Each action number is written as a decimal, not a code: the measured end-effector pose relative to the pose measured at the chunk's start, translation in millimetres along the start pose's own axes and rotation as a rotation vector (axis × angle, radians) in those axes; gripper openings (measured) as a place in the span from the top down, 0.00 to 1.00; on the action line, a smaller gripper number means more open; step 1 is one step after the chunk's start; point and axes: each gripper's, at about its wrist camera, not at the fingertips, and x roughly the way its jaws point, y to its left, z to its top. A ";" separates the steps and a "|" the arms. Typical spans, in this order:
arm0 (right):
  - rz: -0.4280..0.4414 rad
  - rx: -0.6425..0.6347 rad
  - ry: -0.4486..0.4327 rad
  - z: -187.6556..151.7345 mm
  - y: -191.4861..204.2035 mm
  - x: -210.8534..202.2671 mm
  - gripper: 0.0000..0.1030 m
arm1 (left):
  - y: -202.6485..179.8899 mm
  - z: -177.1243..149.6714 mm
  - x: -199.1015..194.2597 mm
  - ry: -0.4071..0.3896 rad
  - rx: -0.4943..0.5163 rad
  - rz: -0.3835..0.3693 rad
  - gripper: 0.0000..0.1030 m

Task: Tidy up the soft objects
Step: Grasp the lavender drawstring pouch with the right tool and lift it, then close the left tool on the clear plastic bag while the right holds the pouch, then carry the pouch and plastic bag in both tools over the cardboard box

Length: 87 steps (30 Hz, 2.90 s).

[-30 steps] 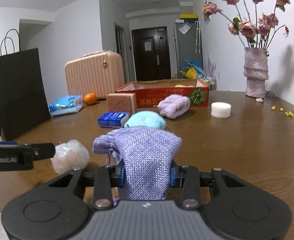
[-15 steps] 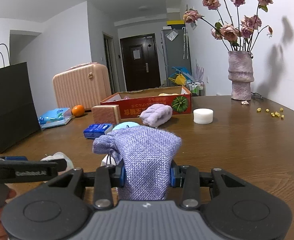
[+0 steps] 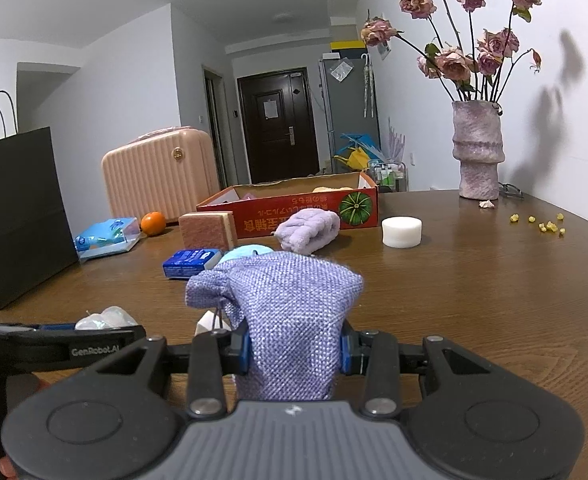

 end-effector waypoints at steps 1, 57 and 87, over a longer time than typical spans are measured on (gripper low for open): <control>0.000 -0.001 0.000 0.1 -0.3 0.1 0.64 | -0.1 -0.7 1.0 0.007 0.000 -0.006 0.40; 0.002 -0.026 -0.043 113.3 -31.7 127.8 0.64 | -31.2 141.3 69.2 -0.141 0.004 -0.107 0.55; 0.042 -0.058 -0.085 172.5 -30.8 288.8 0.64 | -29.7 227.6 211.2 -0.162 -0.109 -0.095 0.54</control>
